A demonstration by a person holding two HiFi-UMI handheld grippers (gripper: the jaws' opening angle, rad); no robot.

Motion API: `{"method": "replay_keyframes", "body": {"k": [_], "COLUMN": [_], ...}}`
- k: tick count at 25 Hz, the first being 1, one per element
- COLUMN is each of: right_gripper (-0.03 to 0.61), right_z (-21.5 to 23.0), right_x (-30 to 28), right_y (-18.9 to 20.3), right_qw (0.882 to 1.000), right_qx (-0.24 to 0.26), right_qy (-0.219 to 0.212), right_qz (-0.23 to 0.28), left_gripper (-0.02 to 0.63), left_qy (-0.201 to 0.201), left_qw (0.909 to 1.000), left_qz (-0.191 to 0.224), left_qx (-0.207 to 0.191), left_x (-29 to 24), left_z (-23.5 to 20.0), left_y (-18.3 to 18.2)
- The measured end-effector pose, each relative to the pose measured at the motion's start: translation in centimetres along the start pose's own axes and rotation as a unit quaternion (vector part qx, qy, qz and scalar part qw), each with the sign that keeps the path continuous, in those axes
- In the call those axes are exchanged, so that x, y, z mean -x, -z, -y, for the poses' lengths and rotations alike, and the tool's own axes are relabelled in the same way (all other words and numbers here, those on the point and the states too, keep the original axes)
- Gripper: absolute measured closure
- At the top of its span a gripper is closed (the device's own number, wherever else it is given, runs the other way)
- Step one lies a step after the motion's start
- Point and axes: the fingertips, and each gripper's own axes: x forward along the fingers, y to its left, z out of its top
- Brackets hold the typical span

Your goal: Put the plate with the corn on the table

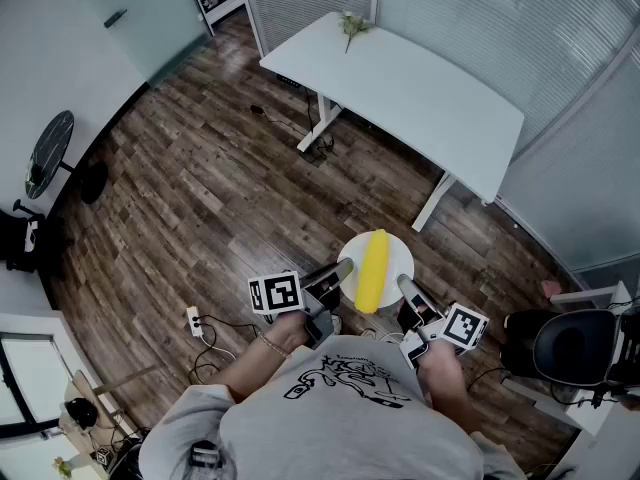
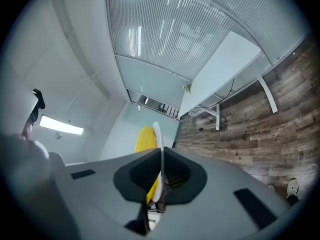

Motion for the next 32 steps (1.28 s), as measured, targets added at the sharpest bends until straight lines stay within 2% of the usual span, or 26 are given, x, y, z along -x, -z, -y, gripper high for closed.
{"method": "replay_keyframes", "body": {"k": [9,17,25,32], "right_gripper": [0.562,0.563,0.563,0.563], "right_z": [-0.7,-0.3,0.8,2.9], "right_x": [-1.5,-2.5,-4.1,-5.5], "right_y": [1.8,1.9,-0.6,-6.1], "right_qw": [1.0,1.0,1.0,0.999], "right_qx": [-0.001,-0.007,-0.011,-0.013], "right_qy": [0.006,0.013,0.012,0.011], "right_qz": [0.007,0.017,0.024,0.031], "left_gripper": [0.581,0.581,0.581,0.581], "left_qy": [0.003,0.008,0.007,0.005], "left_qw": [0.9999,0.9997,0.9997,0.9997], "left_qz": [-0.01,-0.023,-0.021,-0.023], "left_qx": [-0.003,-0.009,-0.006,-0.008], "left_x": [2.1,2.0,-0.3,-5.8], "left_z": [-0.7,-1.4,-2.0,-2.3], "left_y": [-1.0,-2.1,-4.2,-7.1]}}
